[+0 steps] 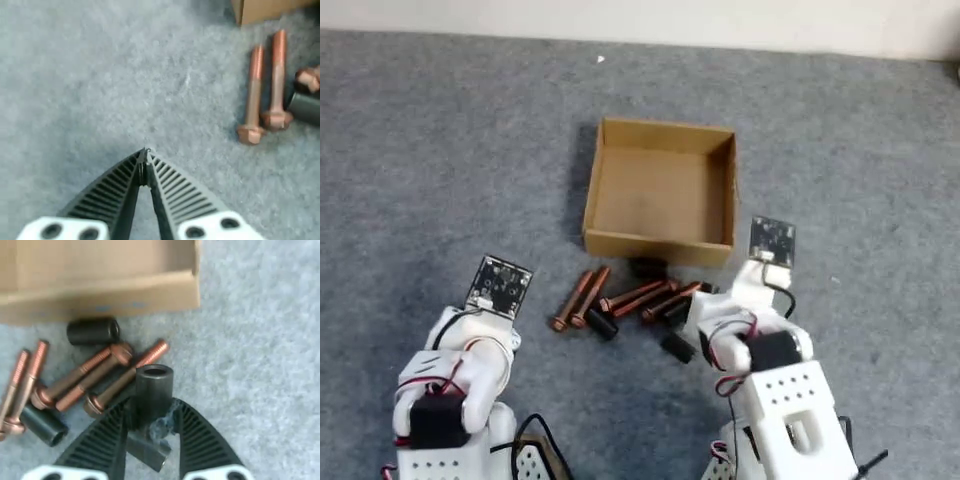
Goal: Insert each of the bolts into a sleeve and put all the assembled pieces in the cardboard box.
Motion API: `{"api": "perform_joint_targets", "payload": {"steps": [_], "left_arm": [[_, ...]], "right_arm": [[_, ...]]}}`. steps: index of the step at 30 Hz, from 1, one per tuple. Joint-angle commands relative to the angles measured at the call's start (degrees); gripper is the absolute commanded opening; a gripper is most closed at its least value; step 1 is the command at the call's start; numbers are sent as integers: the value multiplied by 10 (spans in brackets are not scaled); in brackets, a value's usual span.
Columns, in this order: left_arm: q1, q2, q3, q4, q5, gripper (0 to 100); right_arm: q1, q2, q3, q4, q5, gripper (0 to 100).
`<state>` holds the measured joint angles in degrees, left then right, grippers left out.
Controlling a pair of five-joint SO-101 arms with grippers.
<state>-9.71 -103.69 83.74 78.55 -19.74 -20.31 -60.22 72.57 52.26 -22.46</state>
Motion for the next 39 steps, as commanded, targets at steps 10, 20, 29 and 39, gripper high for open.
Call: {"api": "perform_joint_targets", "payload": {"steps": [10, 20, 29, 39], "left_arm": [[131, 257, -211, 15, -10, 40], [306, 525, -330, -76, 127, 202], [371, 662, -330, -286, 132, 194], [428, 802, -355, -403, 132, 130]], "right_arm": [[87, -43, 0, -25, -25, 5], [204, -46, -3, -38, -43, 5], [255, -46, -5, -39, -43, 5], [276, -46, -22, -38, -43, 5]]}}
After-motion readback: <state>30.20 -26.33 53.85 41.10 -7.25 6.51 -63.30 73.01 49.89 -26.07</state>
